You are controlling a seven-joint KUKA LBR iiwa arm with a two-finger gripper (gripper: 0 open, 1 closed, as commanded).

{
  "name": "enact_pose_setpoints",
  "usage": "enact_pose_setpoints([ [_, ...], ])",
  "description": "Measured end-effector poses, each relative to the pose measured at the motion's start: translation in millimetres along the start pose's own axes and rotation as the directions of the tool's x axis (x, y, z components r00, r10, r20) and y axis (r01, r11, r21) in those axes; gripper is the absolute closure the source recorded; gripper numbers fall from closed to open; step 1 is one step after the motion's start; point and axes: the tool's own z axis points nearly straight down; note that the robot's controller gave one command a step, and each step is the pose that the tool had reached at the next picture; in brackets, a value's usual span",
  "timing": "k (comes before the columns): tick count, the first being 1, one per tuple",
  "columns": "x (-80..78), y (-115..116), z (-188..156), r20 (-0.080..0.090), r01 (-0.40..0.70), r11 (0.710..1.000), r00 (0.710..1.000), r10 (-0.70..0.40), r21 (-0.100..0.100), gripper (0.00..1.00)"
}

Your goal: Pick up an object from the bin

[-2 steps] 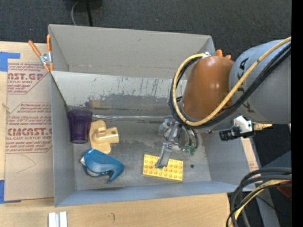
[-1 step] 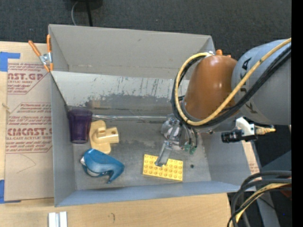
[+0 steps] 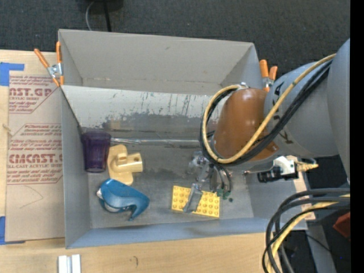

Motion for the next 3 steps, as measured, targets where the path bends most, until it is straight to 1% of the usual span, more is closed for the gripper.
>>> enact_pose_setpoints([
  [1,-6.7,-14,52,0.005,0.244,0.97,0.97,-0.244,-0.001,0.0],
  [2,4.7,-22,62,0.0,0.177,0.984,0.984,-0.177,-0.001,1.0],
  [3,4.7,-22,62,0.0,0.177,0.984,0.984,-0.177,-0.001,1.0],
])
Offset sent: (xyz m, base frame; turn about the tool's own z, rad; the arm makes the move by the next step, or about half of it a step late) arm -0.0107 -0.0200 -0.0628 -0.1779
